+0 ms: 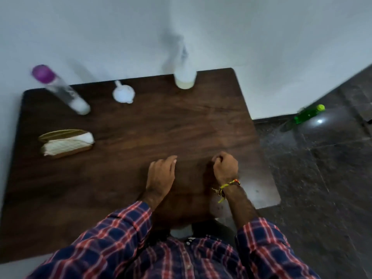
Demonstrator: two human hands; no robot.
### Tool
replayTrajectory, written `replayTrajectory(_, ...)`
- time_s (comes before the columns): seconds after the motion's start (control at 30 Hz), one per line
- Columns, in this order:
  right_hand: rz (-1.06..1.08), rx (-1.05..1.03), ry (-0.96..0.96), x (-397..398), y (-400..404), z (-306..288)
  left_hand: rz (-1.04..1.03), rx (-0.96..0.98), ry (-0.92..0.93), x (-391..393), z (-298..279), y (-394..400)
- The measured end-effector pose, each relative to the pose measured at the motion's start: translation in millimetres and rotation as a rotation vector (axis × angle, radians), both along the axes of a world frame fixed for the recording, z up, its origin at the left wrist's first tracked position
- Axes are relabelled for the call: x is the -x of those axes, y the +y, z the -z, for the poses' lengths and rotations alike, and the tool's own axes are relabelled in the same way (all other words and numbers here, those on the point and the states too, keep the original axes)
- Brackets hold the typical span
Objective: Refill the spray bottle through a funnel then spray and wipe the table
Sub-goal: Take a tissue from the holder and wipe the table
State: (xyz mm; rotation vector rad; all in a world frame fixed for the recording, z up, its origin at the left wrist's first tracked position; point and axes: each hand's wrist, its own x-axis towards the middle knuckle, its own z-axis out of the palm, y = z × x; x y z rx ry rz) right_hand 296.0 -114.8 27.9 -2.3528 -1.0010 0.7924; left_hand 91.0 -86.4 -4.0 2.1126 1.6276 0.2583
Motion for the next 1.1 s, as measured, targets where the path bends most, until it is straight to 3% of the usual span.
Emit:
replayTrajectory(0.33,-0.165,0.031,-0.028,120.7,15.7,3.8,-0.236,0.082,0.051,146.0,-7.1,4.7)
replayTrajectory(0.6,-0.241,0.016,-0.056,157.8,34.0,-1.1,-0.16,0.27,0.094,179.8,-2.9,5.8)
replayTrajectory(0.8,-0.464,0.143,-0.052,160.9,49.7,4.1,-0.211,0.364,0.034,182.8,-11.6,4.6)
replayTrajectory(0.97,-0.701,0.054,-0.057,185.4,81.6,-8.1,-0.424,0.465,0.14,199.9,-13.6,4.3)
replayTrajectory(1.1,-0.901,-0.05,-0.014,235.8,125.0,-15.3,-0.302,0.571,0.241,204.5,-9.3,12.2)
